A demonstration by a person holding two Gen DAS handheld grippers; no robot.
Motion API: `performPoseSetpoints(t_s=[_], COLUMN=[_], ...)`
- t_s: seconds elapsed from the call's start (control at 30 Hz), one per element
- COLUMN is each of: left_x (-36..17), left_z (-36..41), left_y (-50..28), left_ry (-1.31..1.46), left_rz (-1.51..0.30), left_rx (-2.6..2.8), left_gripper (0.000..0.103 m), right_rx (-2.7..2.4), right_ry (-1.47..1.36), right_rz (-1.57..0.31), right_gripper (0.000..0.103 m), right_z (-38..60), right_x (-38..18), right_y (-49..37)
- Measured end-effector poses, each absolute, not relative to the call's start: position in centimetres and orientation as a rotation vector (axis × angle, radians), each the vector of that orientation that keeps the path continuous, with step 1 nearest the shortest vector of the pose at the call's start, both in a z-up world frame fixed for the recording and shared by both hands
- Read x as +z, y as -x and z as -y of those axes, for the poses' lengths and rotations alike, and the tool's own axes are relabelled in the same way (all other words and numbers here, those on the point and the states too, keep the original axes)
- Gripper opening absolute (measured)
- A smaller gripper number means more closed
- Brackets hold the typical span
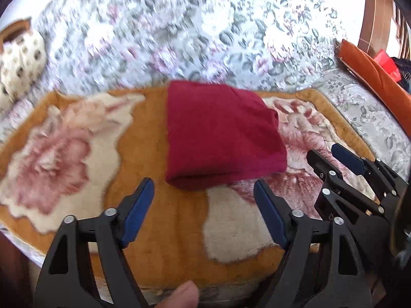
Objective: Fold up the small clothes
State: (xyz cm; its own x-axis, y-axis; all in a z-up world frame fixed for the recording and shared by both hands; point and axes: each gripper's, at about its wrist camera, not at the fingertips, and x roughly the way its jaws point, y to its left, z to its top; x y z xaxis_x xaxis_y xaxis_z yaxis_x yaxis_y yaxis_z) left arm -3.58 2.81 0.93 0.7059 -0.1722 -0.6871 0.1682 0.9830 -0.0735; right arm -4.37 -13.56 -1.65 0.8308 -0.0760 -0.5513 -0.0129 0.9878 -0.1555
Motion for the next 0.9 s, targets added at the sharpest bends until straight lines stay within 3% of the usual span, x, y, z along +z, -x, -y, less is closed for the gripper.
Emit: performPoseSetpoints(t_s=[0.03, 0.07, 0.27, 0.5, 0.9], left_x=[1.3, 1.9, 3.4, 2.1, 1.0], left_z=[-3.1, -3.6, -5.2, -4.3, -4.3], left_y=[3.9, 4.3, 5.2, 4.2, 3.4], left_ry=[0.002, 0.015, 0.069, 0.076, 0.131], left_rz=[-0.749, -0.72, -0.691, -0.834, -0.917], left_rx=[-0.178, -0.174, -0.153, -0.233, -0.291], left_gripper=[0.1, 0.103, 0.103, 0.103, 0.103], right_rx=[-0.038, -0.04, -0.062, -0.05, -0.054], right_ry=[0.162, 0.168, 0.204, 0.192, 0.225], right_rz=[-0.587, -0.582, -0.519, -0.544, -0.571], right_gripper=[0.039, 0.039, 0.039, 0.039, 0.039], right_z=[13.4, 13.3, 12.8, 13.1, 12.5], right_x=[-1.6, -1.6, -1.0, -1.1, -1.6], right_y=[4.5, 4.6, 5.8, 5.5, 5.1])
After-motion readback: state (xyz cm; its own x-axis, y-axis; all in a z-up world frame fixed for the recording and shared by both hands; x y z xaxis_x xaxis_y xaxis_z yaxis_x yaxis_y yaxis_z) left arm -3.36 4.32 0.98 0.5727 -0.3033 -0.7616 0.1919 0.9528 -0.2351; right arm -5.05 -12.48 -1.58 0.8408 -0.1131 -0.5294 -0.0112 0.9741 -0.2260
